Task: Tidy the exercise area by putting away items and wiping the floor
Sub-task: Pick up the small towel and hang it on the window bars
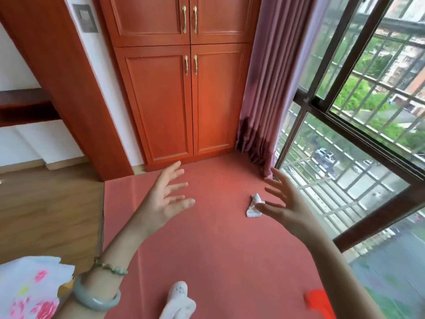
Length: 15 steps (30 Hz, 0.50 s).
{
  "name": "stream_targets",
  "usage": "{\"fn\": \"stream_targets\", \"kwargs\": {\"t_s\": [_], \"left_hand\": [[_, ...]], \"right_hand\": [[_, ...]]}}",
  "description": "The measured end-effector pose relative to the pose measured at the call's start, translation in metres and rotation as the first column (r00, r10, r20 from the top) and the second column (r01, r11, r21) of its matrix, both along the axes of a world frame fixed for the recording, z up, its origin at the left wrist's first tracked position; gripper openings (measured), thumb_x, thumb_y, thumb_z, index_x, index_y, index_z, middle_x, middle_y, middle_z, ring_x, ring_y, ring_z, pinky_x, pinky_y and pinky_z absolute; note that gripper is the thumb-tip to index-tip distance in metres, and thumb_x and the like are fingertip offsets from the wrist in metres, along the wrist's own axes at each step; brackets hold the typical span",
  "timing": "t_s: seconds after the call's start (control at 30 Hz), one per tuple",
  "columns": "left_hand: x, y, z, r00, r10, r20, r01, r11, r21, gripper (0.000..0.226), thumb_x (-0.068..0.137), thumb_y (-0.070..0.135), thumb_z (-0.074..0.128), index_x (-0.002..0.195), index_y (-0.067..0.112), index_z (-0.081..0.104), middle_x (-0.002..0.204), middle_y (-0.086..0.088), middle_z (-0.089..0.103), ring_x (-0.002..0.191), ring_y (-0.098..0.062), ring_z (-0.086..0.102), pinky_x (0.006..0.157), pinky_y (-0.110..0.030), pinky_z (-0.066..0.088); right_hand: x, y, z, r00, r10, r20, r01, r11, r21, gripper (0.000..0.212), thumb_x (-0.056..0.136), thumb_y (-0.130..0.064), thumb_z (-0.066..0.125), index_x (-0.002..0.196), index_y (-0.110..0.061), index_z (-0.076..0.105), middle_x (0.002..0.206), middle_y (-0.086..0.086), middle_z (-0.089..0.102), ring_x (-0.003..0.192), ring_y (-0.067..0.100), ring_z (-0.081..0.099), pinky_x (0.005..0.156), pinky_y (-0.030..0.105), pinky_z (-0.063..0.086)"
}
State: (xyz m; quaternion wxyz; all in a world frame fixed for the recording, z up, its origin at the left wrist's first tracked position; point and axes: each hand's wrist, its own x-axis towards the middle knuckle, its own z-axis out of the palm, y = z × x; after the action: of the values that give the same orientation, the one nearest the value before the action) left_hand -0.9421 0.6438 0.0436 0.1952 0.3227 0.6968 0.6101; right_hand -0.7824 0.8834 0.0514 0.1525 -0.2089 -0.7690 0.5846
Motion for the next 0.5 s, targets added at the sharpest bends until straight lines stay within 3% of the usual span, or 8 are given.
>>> {"fn": "stream_targets", "kwargs": {"t_s": [0.17,0.4,0.5], "left_hand": [[-0.08,0.062,-0.006,0.988,-0.155,0.011,0.155,0.988,-0.019,0.089,0.061,0.045,0.077,0.137,0.043,0.031,0.139,0.015,0.042,0.12,-0.002,0.052,0.091,-0.02,0.048],[-0.19,0.16,0.0,0.924,-0.382,0.016,0.383,0.922,-0.06,0.083,0.06,0.046,0.076,0.134,0.041,0.037,0.137,0.014,0.046,0.121,-0.001,0.051,0.095,-0.025,0.048],[-0.223,0.201,0.005,0.888,-0.461,0.006,0.46,0.885,-0.072,0.082,0.059,0.045,0.076,0.132,0.041,0.039,0.135,0.014,0.048,0.12,-0.001,0.052,0.093,-0.022,0.049]], "right_hand": [[-0.041,0.039,-0.006,0.991,-0.137,0.008,0.137,0.991,-0.004,0.085,0.075,-0.004,0.075,0.141,-0.033,0.03,0.135,-0.002,0.048,0.123,0.013,0.049,0.087,0.024,0.047],[-0.108,0.089,-0.002,0.923,-0.384,-0.021,0.384,0.923,0.013,0.082,0.072,-0.005,0.077,0.13,-0.042,0.032,0.127,-0.003,0.052,0.12,0.014,0.051,0.097,0.043,0.048],[-0.127,0.108,-0.002,0.884,-0.466,-0.027,0.467,0.884,0.015,0.084,0.07,-0.005,0.078,0.129,-0.043,0.033,0.13,0.001,0.051,0.119,0.012,0.051,0.097,0.041,0.048]]}}
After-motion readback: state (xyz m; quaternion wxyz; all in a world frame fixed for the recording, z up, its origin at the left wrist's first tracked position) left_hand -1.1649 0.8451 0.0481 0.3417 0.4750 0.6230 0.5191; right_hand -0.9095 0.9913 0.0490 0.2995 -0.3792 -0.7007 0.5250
